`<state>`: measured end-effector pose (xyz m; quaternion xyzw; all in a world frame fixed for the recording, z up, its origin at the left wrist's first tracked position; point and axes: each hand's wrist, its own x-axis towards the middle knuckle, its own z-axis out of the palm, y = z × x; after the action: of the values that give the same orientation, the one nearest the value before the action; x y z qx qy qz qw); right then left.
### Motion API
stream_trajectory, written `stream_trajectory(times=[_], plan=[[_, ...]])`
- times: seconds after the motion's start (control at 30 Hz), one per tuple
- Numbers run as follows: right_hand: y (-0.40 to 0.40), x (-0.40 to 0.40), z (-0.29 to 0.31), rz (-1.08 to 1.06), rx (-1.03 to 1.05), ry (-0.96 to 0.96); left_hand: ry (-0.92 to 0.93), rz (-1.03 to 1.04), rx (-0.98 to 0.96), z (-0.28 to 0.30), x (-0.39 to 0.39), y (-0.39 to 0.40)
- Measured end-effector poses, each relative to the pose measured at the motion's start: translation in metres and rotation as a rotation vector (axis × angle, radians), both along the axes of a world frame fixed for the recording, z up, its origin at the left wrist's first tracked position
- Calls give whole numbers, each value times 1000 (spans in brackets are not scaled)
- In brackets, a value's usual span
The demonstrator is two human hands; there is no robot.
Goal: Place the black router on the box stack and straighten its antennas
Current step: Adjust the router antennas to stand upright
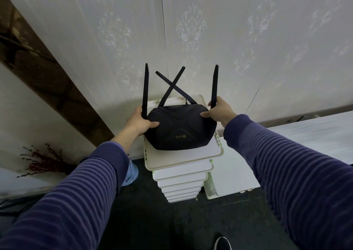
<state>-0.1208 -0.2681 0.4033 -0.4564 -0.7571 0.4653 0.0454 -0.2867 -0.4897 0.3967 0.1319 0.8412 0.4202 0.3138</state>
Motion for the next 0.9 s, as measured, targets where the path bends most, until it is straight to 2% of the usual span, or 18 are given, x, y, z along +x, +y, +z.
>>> stream_trajectory(times=[0.3,0.43,0.67,0.9], plan=[[-14,1,-3,-39,-18,-41,-115,31,107,-5,-4,-4],[-18,-2,-1,-53,-16,-74,-59,11,81,-5,-8,-8],[-23,-3,0,-77,-21,-127,148,34,6,-3,-2,-15],[-25,-3,5,-83,22,-168,220,67,18,-6,5,-13]])
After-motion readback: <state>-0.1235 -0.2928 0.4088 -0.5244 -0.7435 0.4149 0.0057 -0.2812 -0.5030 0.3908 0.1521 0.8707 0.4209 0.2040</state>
